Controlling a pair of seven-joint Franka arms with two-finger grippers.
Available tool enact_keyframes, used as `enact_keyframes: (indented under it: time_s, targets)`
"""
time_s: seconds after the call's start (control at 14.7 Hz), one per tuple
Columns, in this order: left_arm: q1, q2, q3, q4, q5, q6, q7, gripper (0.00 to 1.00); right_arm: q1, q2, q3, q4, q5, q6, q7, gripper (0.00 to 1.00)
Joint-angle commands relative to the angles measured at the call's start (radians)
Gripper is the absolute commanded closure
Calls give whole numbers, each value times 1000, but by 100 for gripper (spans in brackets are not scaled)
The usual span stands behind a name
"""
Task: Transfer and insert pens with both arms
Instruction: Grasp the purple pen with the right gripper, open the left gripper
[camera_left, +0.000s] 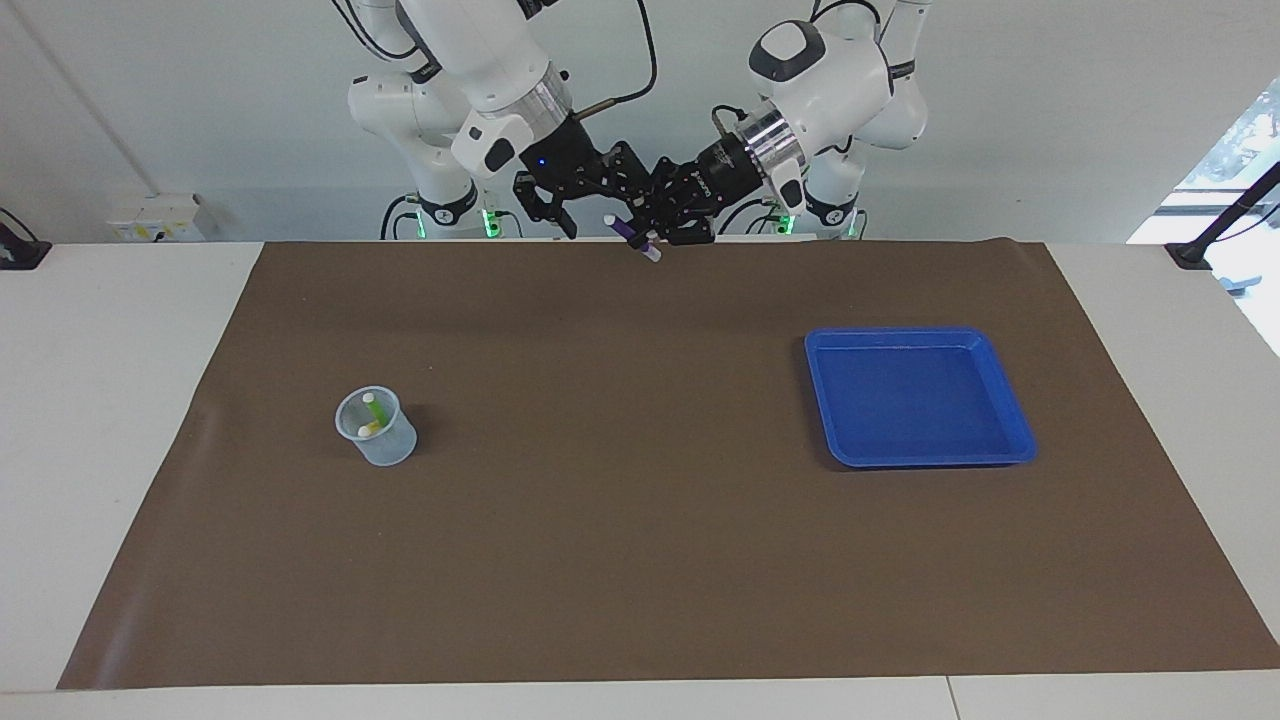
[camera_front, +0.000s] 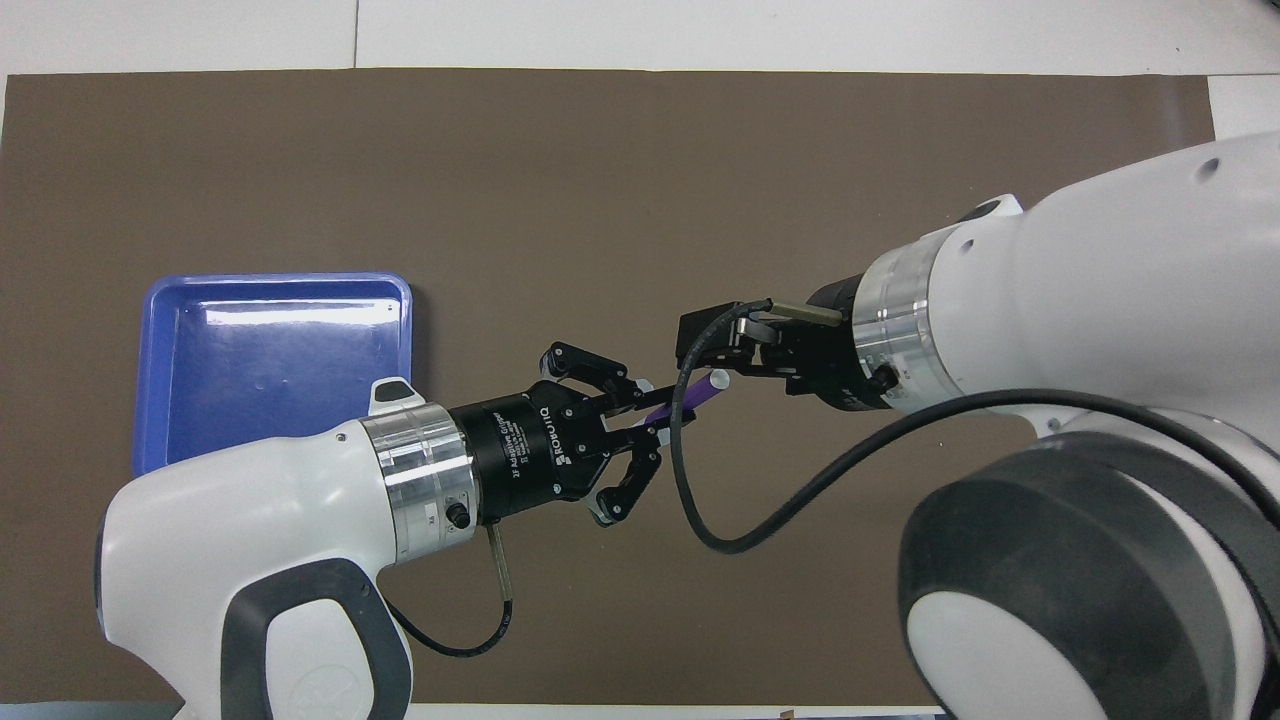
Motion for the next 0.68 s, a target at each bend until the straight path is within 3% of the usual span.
enact_keyframes:
  time_s: [0.0, 0.61]
  targets:
    - [-20, -40, 9, -38, -26, 36, -9, 100, -15, -4, 12, 6, -15, 4, -12, 0]
    - [-20, -44, 9, -49, -47, 53, -9, 100, -2, -1, 18, 4, -19, 81, -21, 3]
